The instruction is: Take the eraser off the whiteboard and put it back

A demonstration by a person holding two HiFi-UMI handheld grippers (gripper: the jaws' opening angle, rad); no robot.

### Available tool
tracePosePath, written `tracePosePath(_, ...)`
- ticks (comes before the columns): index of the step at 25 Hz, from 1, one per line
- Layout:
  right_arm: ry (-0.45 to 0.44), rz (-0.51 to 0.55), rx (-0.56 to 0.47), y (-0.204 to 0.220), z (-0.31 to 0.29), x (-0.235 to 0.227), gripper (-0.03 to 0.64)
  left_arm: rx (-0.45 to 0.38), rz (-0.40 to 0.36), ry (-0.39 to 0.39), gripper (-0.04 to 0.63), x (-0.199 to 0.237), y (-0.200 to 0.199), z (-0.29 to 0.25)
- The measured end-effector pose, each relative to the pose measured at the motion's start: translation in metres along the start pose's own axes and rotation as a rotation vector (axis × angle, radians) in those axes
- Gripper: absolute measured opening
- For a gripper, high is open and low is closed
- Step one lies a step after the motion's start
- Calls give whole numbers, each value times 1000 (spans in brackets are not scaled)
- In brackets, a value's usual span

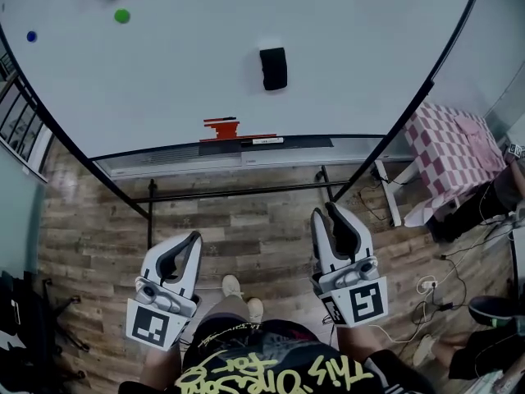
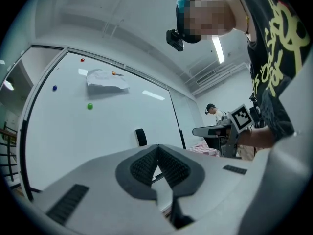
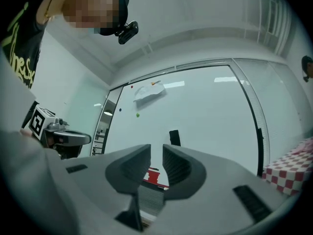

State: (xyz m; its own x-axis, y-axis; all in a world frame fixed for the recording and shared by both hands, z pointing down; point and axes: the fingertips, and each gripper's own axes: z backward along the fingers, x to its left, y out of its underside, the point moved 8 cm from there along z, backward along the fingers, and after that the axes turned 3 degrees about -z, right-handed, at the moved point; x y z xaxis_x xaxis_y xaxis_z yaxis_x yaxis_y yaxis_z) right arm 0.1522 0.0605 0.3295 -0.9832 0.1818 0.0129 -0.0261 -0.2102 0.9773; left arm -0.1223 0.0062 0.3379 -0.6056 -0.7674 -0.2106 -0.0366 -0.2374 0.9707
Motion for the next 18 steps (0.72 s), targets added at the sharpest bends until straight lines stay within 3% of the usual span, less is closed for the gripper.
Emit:
tracePosePath(7, 1, 8, 2, 2, 9, 6, 23, -1, 13, 22, 6, -6, 5, -3)
tracePosePath(18, -9, 31, -36, 3, 6, 13, 11, 16, 16, 14, 6, -8, 7, 0)
